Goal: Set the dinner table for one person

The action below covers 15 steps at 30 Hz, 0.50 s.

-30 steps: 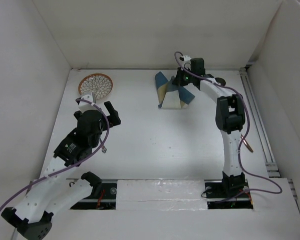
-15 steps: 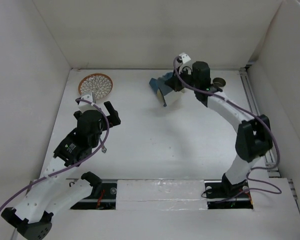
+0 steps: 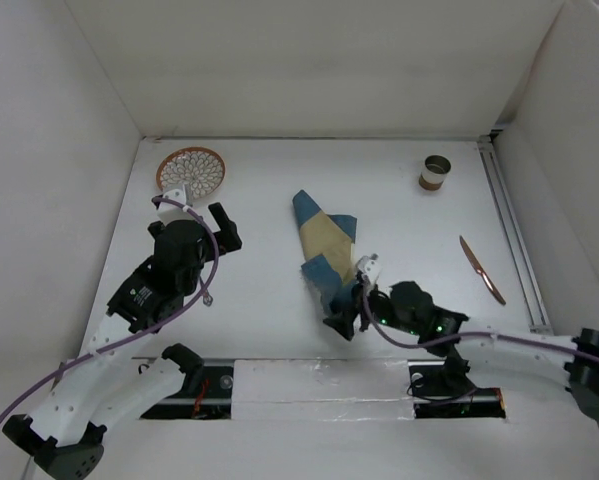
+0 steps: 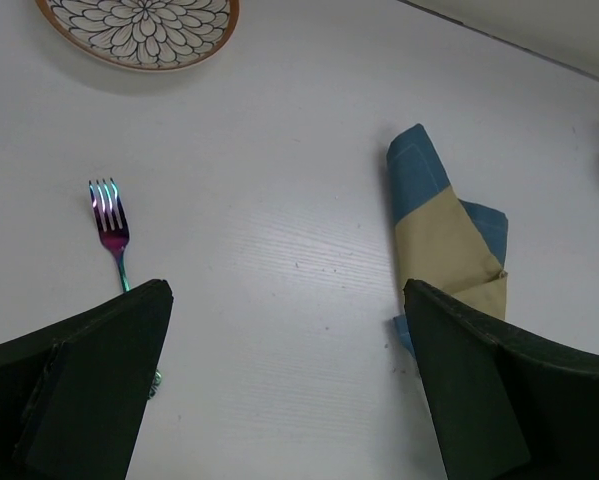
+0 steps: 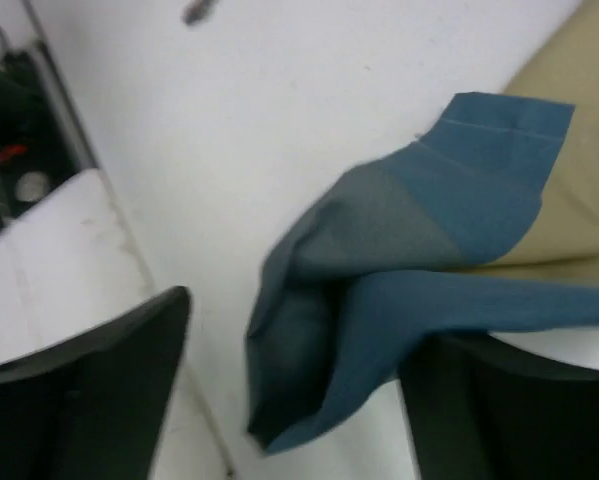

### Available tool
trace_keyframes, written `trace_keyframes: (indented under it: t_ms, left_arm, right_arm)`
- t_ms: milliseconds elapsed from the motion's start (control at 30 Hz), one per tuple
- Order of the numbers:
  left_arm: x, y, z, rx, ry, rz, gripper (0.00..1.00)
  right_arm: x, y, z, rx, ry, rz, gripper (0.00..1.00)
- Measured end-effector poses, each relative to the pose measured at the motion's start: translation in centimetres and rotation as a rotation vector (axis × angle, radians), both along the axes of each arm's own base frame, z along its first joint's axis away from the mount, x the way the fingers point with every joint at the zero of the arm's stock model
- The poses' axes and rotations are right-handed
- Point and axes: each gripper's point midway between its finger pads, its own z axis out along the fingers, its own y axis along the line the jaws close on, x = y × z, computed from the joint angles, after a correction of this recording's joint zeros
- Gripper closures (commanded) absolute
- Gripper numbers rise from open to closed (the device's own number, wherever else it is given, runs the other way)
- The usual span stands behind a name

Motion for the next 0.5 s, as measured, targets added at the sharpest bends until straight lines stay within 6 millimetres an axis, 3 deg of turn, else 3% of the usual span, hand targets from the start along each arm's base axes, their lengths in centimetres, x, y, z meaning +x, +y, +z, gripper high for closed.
trace_keyframes:
  t_ms: [33, 100, 267, 367, 500]
  left_arm:
    - [0.0, 0.0, 0.0, -0.001, -0.001, -0.001, 0.00]
    - [0.1, 0.0, 0.1, -0.003, -0.003, 0.000, 0.00]
    - [0.2, 0.3, 0.1, -0.009, 0.000, 0.010, 0.00]
    - [0.2, 0.3, 0.0, -0.010, 0.001, 0.009, 0.00]
    - [0.2, 0.3, 0.0, -0.010, 0.001, 0.009, 0.00]
  right_arm:
    - [-1.2, -0.4, 0.9, 0.045, -0.021, 0.017, 0.00]
    - [-2.0, -1.3, 3.7, 0.154, -0.086, 0.007, 0.00]
    - [-0.4, -5.7, 11.9, 0.407, -0.244, -0.206, 0.00]
    - [1.9, -7.3, 12.1, 0.365, -0.216, -0.366, 0.00]
    - [5.3, -7.9, 8.1, 0.182, -0.070, -0.563, 0.00]
